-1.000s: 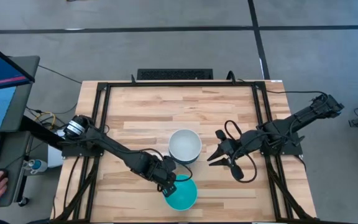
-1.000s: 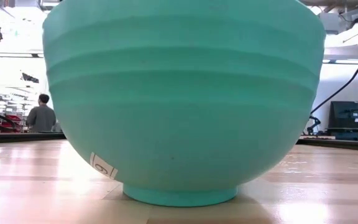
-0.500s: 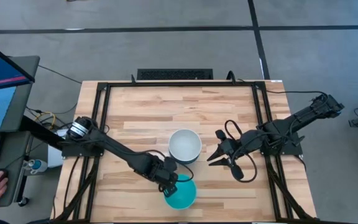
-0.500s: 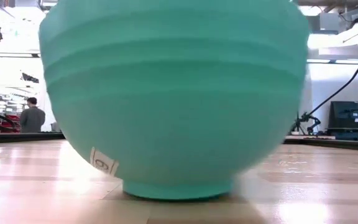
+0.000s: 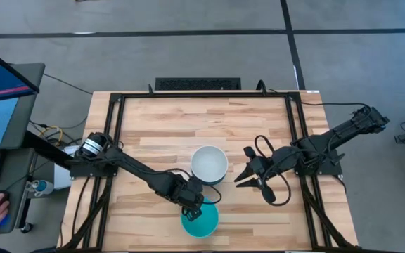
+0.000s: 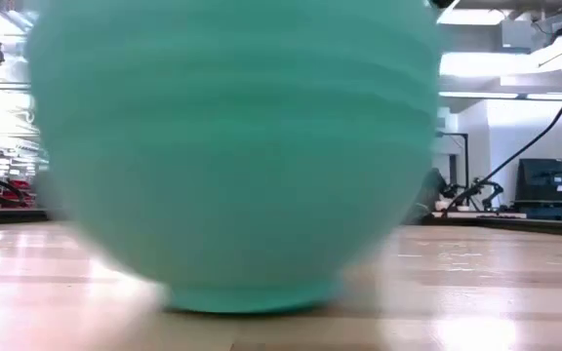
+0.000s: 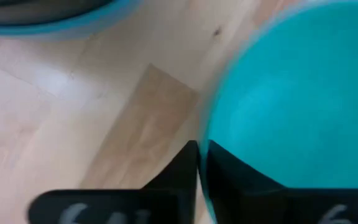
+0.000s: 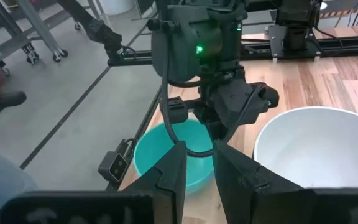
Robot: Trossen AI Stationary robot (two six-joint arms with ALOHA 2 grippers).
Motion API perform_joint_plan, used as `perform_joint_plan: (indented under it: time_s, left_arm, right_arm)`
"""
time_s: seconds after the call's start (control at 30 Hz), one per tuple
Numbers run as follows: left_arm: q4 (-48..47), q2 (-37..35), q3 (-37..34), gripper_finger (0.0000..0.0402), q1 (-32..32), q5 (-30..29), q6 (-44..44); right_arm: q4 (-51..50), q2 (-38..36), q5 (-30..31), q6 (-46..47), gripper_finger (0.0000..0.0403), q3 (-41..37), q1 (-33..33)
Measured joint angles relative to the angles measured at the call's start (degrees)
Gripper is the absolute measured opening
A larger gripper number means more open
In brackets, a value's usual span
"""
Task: Nest bowls inside each other
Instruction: Stack the blue bowl on the white bowl
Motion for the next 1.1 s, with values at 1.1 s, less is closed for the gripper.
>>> perform_joint_plan:
  time_s: [1.1]
  left_arm:
    - [-34.9, -7.0, 28.3, 0.0, 9.0, -16.3, 9.8]
  right_arm:
    - [-2.5, -3.3, 12.3, -2.7, 0.0102, -1.7, 3.8]
